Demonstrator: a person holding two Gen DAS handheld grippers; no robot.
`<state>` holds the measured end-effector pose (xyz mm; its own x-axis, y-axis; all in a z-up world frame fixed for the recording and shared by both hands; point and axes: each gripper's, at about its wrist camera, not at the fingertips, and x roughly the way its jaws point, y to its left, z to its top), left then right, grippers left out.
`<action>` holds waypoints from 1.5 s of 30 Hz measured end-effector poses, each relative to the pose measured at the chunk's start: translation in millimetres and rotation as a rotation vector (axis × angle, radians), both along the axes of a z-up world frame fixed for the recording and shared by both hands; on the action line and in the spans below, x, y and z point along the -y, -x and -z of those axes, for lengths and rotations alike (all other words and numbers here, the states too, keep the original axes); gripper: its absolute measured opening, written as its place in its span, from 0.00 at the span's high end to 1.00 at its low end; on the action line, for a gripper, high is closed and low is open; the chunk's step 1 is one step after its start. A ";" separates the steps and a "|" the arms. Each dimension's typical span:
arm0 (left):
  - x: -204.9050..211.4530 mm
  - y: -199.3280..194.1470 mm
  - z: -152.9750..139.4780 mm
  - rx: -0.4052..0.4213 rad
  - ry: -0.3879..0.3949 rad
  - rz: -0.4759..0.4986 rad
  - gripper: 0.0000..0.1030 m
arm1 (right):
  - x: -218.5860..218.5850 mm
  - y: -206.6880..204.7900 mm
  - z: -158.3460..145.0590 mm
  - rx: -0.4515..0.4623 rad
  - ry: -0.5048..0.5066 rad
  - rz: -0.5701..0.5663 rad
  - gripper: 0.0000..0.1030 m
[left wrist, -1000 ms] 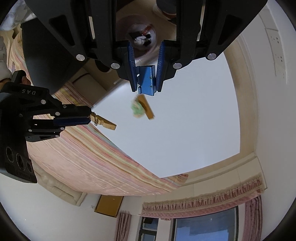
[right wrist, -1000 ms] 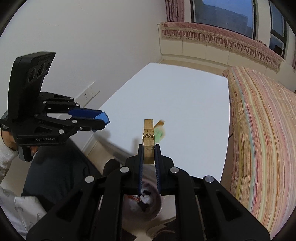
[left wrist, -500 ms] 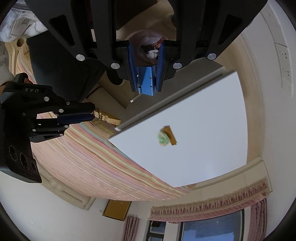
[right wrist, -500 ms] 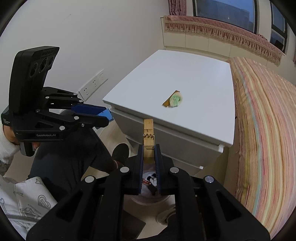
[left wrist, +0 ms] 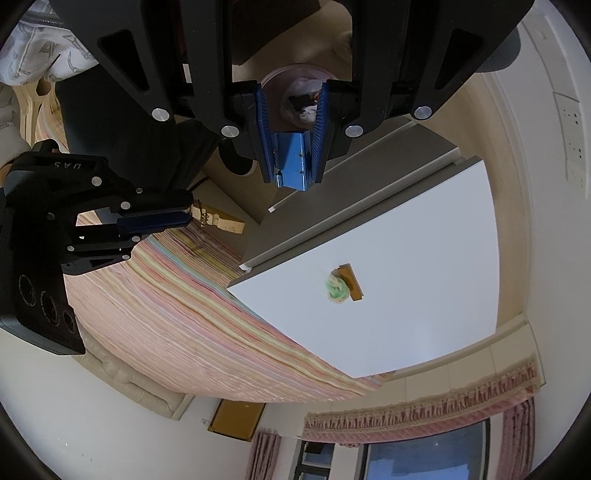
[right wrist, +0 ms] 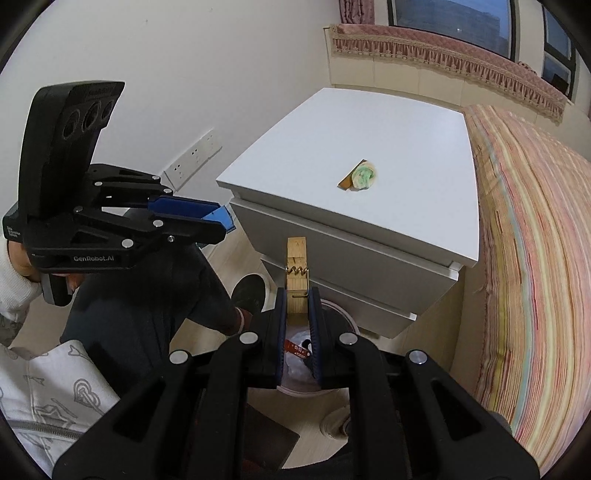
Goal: Collect trash
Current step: 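Carry the blue card and clothespin down to the pink bin and open both tools, then move both open tools back over the green item and wooden stick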
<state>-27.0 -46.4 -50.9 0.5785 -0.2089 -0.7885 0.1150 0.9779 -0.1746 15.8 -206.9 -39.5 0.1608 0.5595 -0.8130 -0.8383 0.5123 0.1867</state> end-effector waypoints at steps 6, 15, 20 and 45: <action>1.8 1.8 0.5 -0.001 0.001 0.003 0.80 | -1.6 -0.4 0.6 -0.005 -0.002 -0.007 0.89; 0.2 -1.4 7.4 -0.022 0.009 -0.006 0.32 | -3.4 0.7 9.3 -0.005 0.024 -0.010 0.26; -8.1 0.3 7.4 -0.018 0.004 -0.055 0.09 | -0.7 -3.7 11.2 -0.001 0.019 0.025 0.08; -31.5 -20.0 1.7 -0.017 -0.023 -0.109 0.07 | -6.6 -42.1 4.4 0.013 0.000 0.135 0.03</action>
